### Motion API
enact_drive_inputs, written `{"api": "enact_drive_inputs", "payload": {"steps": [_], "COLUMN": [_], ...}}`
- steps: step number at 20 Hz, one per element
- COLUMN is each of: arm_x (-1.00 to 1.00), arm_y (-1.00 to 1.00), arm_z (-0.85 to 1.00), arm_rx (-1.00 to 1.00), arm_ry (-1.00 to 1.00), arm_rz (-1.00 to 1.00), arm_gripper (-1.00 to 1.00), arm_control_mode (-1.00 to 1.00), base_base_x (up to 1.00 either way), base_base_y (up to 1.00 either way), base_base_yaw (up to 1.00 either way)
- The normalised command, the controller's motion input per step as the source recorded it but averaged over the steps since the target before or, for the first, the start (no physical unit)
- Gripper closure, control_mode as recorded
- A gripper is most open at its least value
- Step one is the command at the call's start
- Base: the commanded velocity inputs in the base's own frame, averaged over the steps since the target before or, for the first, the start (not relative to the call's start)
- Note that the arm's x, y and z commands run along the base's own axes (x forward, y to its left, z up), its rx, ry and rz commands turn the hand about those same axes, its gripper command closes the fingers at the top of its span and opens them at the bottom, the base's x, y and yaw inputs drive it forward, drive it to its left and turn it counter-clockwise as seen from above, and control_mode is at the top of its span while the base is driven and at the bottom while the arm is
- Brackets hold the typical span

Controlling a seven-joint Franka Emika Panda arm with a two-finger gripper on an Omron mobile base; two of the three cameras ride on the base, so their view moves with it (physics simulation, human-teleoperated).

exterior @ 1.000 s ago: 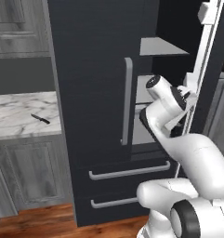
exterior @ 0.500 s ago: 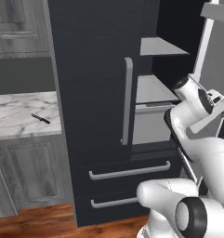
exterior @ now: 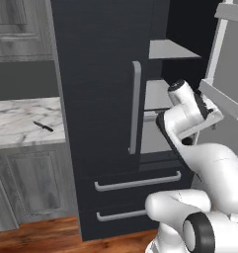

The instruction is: Retrieve the butter from the fridge and place it on a plate on the dining table. Then retrieve the butter knife by the fridge and place it near the plate.

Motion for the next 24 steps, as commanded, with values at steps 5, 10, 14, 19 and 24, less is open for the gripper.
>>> {"api": "enact_drive_inputs", "payload": {"steps": [5,10,14,19,24], "arm_x": [0.62,0.58,0.68,0.26,0.12], "arm_y": [0.83,0.59,0.56,0.65,0.55], "arm_z": [-0.04,0.53,0.72,0.42,0.0], "arm_rx": [0.67,0.13,0.0,-0.01,-0.13], "arm_ry": [-0.33,-0.67,-0.37,-0.21,-0.42], "arm_rz": [-0.01,0.05,0.1,0.15,0.12], "arm_gripper": [-1.0,-1.0,-1.0,-1.0,-1.0], "arm_control_mode": [-1.0,-1.0,-1.0,-1.0,-1.0], "base_base_x": [0.0,0.0,0.0,0.0,0.0], "base_base_y": [0.0,0.0,0.0,0.0,0.0], "base_base_yaw": [0.0,0.0,0.0,0.0,0.0]}}
